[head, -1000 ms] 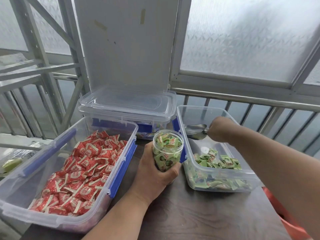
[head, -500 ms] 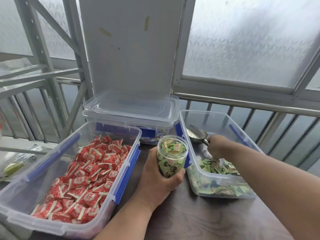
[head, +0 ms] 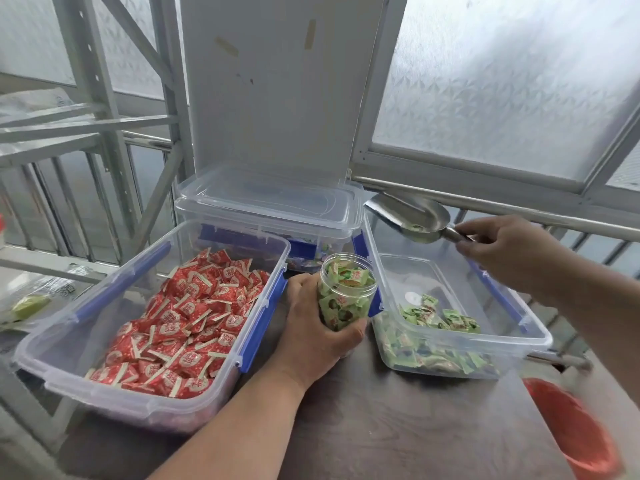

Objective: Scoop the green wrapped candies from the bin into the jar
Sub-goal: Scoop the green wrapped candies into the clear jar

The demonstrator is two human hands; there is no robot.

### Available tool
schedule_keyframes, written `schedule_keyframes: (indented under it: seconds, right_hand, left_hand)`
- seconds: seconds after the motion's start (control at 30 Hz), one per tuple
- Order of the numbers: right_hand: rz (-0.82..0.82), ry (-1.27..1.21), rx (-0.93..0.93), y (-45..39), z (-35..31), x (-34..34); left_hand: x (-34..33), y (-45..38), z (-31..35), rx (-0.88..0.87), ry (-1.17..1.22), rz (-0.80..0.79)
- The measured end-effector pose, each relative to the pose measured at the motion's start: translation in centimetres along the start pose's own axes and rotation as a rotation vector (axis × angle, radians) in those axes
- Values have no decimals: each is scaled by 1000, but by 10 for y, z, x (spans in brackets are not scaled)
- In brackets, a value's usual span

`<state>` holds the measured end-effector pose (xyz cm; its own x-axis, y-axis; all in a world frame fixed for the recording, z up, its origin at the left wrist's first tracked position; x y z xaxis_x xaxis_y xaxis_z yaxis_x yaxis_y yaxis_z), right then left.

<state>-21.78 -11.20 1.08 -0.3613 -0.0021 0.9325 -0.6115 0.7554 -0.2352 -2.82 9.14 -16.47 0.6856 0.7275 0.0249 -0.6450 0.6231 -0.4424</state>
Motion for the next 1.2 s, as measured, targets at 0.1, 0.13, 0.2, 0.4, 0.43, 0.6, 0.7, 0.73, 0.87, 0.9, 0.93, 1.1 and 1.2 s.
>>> schedule_keyframes:
  seconds: [0.1, 0.13, 0.2, 0.4, 0.43, 0.6, 0.7, 0.73, 0.87, 0.9, 0.93, 1.1, 1.2]
  right_hand:
    - [38, 98, 110, 24, -23, 13]
    - [67, 146, 151, 31, -31, 16]
    - [116, 220, 227, 42, -45, 19]
    - [218, 277, 361, 60, -69, 20]
    - [237, 289, 369, 62, -71, 20]
    - [317, 326, 385, 70, -78, 20]
    - [337, 325, 402, 75, -82, 20]
    - [346, 326, 410, 76, -83, 20]
    - [360, 336, 429, 78, -85, 21]
    - [361, 336, 430, 78, -84, 21]
    - [363, 334, 428, 77, -82, 20]
    - [411, 320, 392, 71, -66, 22]
    - [451, 318, 335, 61, -50, 23]
  left_hand:
    - [1, 0, 0, -7, -15, -6]
    - [1, 0, -2, -4, -9, -5]
    - [2, 2, -5, 5, 18, -2]
    - [3, 9, -4, 3, 93, -14]
    - [3, 10, -3, -12, 79, -11]
    - [2, 14, 27, -299, -173, 80]
    - [-14, 16, 55, -577, -454, 43]
    - [-20, 15, 59, -610, -530, 5]
    - [-33, 9, 67, -544, -761, -128]
    - [-33, 7, 69, -528, -791, -137]
    - [-32, 5, 71, -523, -807, -137]
    - [-20, 0, 73, -591, -808, -100]
    - [-14, -3, 73, -540, -793, -126]
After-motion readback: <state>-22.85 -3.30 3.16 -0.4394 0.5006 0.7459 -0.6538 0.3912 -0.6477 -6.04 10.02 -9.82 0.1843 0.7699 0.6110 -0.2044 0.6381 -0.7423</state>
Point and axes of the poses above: each hand's wrist, its own y-axis away from the middle knuckle, its own x-axis out of the back of the hand, z = x × y, the point moved 6 cm from there along -y, towards the middle knuckle, and after that the axes turned 11 degrees about y, right-handed, at the moved point
